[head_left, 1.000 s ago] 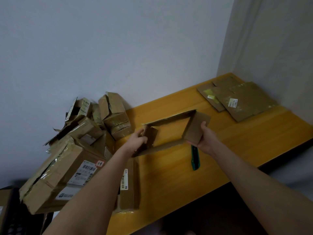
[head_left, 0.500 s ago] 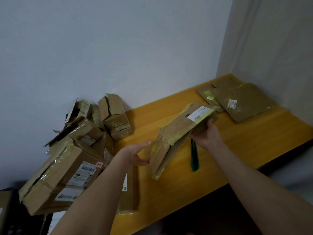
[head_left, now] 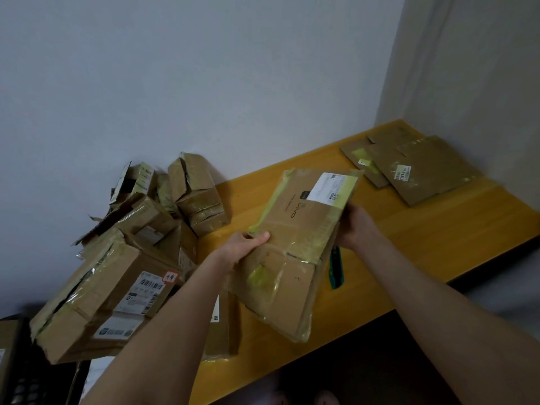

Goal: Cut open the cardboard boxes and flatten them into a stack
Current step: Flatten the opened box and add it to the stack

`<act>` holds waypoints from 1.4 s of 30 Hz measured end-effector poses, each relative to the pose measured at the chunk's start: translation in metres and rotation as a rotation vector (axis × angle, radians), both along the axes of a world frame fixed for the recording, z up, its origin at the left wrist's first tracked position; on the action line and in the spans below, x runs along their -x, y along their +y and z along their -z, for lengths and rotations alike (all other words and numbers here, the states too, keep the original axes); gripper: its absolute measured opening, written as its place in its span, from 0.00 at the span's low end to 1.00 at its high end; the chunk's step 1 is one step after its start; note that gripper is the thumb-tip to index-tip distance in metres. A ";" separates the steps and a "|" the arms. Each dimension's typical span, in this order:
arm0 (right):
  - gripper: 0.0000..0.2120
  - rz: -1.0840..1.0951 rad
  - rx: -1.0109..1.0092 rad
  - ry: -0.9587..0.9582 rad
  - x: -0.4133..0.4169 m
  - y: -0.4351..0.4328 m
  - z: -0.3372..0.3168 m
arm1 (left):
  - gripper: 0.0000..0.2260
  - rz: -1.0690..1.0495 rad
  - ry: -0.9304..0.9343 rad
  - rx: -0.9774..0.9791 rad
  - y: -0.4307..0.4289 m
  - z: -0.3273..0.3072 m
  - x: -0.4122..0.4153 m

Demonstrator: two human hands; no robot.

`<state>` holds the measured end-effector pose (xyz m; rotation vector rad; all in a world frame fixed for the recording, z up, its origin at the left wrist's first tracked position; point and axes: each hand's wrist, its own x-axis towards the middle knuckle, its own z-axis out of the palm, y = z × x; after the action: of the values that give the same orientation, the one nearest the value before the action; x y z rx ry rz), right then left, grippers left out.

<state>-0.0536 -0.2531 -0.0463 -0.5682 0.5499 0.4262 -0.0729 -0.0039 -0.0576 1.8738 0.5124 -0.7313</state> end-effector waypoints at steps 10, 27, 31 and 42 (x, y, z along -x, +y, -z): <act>0.26 -0.392 0.763 -0.148 0.015 0.016 0.023 | 0.22 -0.398 -0.145 0.100 -0.008 0.018 -0.005; 0.22 -0.714 1.712 -0.035 -0.008 0.046 0.133 | 0.21 -0.137 -0.135 -0.459 -0.023 0.095 -0.024; 0.41 -0.823 1.915 -0.042 -0.013 0.051 0.132 | 0.31 0.032 -0.069 -0.528 -0.027 0.107 -0.029; 0.30 -0.900 2.041 -0.571 -0.044 0.063 0.158 | 0.29 0.528 -0.552 -0.772 -0.033 0.130 -0.063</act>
<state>-0.0097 -0.1901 -0.2039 -2.8531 -0.0787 0.3713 -0.0098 -0.0372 -0.1880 2.8652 -0.1023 -0.3054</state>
